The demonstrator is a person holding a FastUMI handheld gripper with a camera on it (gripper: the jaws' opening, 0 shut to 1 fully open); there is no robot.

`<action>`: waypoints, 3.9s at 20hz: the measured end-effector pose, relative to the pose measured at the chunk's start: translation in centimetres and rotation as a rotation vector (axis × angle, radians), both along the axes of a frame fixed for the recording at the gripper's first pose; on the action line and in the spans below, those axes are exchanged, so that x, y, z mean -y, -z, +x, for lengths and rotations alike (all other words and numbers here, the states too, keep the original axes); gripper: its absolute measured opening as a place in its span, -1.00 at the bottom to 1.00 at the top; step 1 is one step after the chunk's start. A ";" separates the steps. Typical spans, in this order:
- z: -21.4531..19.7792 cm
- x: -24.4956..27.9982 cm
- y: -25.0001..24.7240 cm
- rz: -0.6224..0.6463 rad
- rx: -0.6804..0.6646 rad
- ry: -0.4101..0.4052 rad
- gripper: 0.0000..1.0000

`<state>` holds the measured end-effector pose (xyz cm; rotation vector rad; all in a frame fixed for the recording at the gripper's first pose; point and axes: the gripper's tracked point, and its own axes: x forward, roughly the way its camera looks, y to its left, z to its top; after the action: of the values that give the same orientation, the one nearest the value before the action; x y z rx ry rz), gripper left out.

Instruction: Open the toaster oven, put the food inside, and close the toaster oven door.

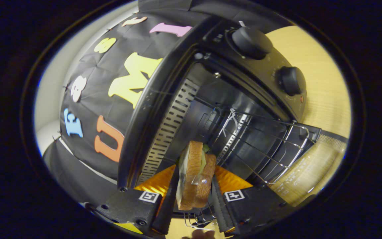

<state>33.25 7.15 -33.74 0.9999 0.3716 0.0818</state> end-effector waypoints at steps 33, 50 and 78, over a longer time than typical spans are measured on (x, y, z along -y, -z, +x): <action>-9.8 4.2 -4.2 -0.891 -0.052 -0.236 1.00; -18.6 3.7 4.9 -0.912 -0.049 -0.274 1.00; -20.5 2.8 5.0 -0.967 -0.086 -0.251 1.00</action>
<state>12.70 4.39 -38.76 -0.0014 0.5390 0.0722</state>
